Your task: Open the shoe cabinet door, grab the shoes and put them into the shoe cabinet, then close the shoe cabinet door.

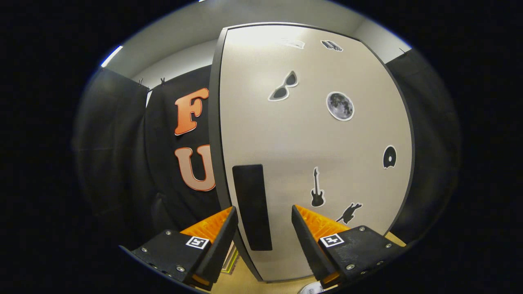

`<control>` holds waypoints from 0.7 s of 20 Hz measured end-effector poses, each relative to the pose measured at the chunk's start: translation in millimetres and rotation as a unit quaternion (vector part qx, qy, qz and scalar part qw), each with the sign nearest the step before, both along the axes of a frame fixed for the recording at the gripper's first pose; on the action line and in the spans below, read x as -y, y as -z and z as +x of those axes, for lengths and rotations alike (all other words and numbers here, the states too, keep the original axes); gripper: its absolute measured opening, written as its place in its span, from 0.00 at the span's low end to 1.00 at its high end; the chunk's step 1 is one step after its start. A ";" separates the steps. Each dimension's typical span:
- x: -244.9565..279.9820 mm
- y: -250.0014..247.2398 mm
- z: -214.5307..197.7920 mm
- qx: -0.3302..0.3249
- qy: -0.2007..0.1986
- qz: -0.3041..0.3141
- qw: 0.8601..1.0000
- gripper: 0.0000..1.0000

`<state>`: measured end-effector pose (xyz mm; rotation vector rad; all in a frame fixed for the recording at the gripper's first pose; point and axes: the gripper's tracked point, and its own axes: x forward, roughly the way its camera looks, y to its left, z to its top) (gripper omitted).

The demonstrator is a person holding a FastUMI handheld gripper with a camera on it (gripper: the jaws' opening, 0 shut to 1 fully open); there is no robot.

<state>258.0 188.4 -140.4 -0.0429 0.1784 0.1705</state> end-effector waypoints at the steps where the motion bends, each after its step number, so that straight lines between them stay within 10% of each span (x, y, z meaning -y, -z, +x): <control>1: -0.4 2.0 2.4 -0.001 -0.001 -0.001 1.000 0.80; 6: -1.1 8.5 11.3 0.000 0.007 -0.016 1.000 0.68; 9: -9.1 6.3 7.6 0.008 0.014 -0.034 0.999 0.38; 14: -8.1 7.1 4.8 -0.002 0.021 -0.030 0.999 0.31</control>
